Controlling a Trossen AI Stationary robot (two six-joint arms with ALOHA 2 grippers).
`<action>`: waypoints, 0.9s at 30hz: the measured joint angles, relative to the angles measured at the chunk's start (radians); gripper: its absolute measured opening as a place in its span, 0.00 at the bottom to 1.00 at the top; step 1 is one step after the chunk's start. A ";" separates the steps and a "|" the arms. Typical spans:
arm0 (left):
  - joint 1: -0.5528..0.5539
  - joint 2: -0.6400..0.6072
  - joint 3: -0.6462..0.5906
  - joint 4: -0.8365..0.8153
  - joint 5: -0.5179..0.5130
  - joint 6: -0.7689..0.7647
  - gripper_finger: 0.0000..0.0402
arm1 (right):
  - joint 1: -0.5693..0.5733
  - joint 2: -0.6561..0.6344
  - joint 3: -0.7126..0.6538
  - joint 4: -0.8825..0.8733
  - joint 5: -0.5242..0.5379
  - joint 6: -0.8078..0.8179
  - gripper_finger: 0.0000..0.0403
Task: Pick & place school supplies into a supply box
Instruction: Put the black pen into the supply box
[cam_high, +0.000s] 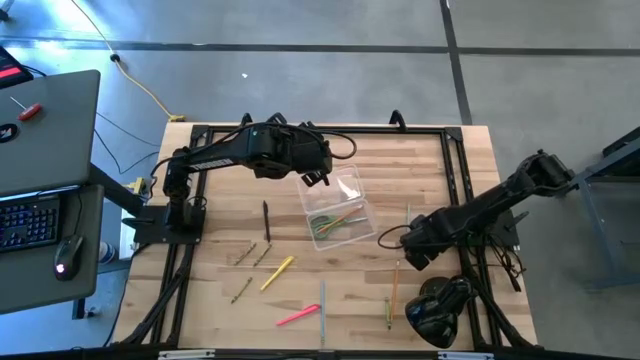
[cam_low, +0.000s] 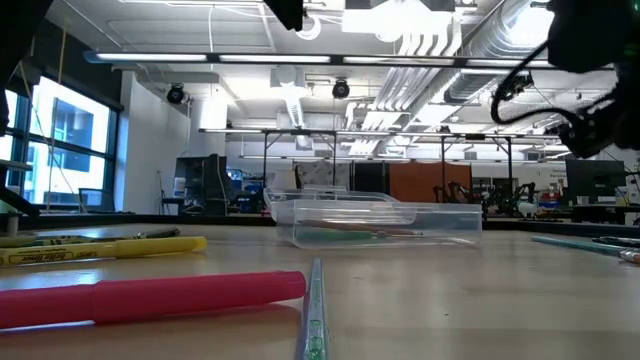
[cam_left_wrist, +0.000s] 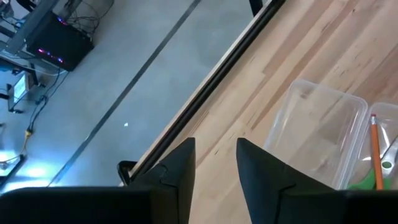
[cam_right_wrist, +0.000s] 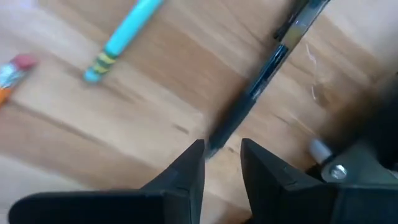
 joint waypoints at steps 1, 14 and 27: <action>0.000 0.000 0.000 0.000 0.000 0.000 0.37 | 0.000 0.000 -0.021 0.025 -0.001 0.013 0.21; 0.000 0.000 0.000 0.001 -0.005 0.022 0.37 | 0.008 -0.008 -0.158 0.188 0.055 0.032 0.16; 0.000 -0.068 0.002 0.001 -0.058 0.028 0.37 | 0.006 0.001 0.047 0.160 0.278 -0.211 0.04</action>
